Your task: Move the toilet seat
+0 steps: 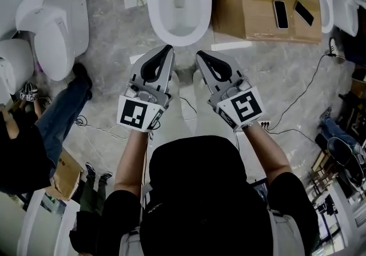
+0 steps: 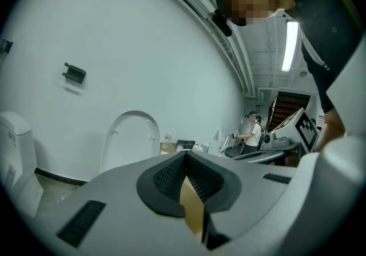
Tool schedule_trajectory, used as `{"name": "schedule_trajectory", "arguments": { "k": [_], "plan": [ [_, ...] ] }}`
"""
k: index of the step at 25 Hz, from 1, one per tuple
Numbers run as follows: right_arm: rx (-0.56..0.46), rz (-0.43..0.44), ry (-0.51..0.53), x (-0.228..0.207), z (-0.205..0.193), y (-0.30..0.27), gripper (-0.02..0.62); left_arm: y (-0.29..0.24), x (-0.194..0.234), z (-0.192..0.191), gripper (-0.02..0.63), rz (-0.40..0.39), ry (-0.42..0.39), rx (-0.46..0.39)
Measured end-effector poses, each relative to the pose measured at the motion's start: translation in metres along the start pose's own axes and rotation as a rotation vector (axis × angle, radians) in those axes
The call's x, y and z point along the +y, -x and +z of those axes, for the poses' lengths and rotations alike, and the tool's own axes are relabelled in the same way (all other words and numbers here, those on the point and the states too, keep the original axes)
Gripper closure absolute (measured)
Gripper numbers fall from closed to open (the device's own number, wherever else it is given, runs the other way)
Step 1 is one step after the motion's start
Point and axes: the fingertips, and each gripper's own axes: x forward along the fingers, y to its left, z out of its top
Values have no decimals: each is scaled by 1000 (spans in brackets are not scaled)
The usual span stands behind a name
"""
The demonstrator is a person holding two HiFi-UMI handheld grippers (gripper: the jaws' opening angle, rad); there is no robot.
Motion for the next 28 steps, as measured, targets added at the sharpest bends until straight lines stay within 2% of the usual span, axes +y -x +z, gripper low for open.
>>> {"name": "schedule_trajectory", "arguments": {
  "k": [6,15,22,28],
  "plan": [
    [22,-28,-6,-23,-29,-16,581,-21,8,-36,597,-38,10,17],
    [68,-35,6,-46,-78,-46,581,-42,40,-80,597,-33,-8,51],
    [119,-28,15,-60,-126,-75,581,-51,65,-137,597,-46,-5,118],
    [144,-31,11,-69,-164,-90,581,-59,76,-174,597,-60,-3,119]
  ]
}}
